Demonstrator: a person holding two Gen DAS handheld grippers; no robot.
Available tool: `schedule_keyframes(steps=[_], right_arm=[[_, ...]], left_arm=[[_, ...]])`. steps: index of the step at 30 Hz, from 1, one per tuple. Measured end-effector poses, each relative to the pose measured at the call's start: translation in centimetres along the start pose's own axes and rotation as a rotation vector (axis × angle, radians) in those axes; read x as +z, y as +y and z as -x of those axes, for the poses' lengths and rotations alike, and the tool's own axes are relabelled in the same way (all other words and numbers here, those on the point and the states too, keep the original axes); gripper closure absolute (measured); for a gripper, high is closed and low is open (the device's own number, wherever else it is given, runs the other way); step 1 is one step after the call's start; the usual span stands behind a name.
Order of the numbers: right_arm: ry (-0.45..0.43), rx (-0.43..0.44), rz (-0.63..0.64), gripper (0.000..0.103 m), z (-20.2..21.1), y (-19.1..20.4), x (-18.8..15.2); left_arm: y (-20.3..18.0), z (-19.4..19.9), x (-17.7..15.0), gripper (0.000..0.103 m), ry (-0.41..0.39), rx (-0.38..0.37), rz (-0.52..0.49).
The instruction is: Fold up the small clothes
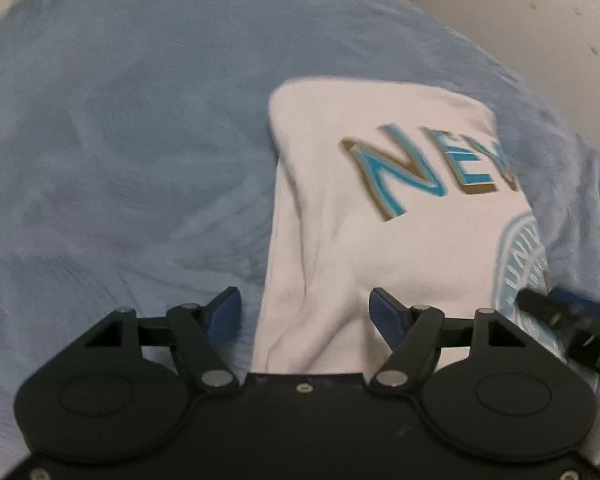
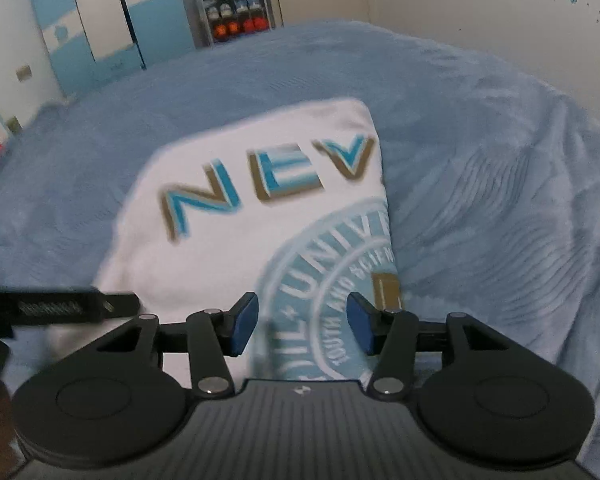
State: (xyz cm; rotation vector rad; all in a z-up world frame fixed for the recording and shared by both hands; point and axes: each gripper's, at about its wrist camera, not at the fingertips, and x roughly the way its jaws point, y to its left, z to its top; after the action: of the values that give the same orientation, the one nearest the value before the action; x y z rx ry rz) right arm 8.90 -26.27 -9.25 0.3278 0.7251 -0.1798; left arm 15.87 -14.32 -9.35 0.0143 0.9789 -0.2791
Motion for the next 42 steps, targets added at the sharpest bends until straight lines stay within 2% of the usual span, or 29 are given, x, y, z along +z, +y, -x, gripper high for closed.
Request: schedule_keyframes(steps=[2,4,8,13,22,34,38,42], right_arm=[[-0.015,0.002,0.002,0.030,2.1,0.3,0.8],[-0.017,-0.039,0.036,0.027,3.6,0.8,1.7],[-0.002,-0.098,0.090,0.018,5.6,1.4,2.2],[0.036,-0.079,0.016,0.017,6.2,0.4,2.1],[0.067,-0.094,0.009,0.016,6.0,-0.1,1.8],[0.077,-0.073,0.017,0.016,6.0,0.1,1.8],[0.079,-0.071,0.017,0.016,6.0,0.0,1.9],[0.079,-0.067,0.016,0.016,6.0,-0.1,1.9]], left_arm=[[-1.4,2.1,0.3,0.030,0.016,0.024,-0.086],[-2.2,3.8,0.2,0.030,0.039,0.005,-0.121],[-3.4,6.9,-0.1,0.030,-0.011,0.016,-0.148],[-3.7,7.1,0.4,0.030,-0.028,0.014,-0.111],[-3.4,5.3,0.2,0.030,0.003,0.028,-0.083],[-4.7,5.3,0.2,0.030,-0.010,0.068,-0.156],[-5.3,4.9,0.2,0.030,-0.003,0.115,-0.181],[-5.5,5.3,-0.1,0.030,-0.051,0.093,-0.202]])
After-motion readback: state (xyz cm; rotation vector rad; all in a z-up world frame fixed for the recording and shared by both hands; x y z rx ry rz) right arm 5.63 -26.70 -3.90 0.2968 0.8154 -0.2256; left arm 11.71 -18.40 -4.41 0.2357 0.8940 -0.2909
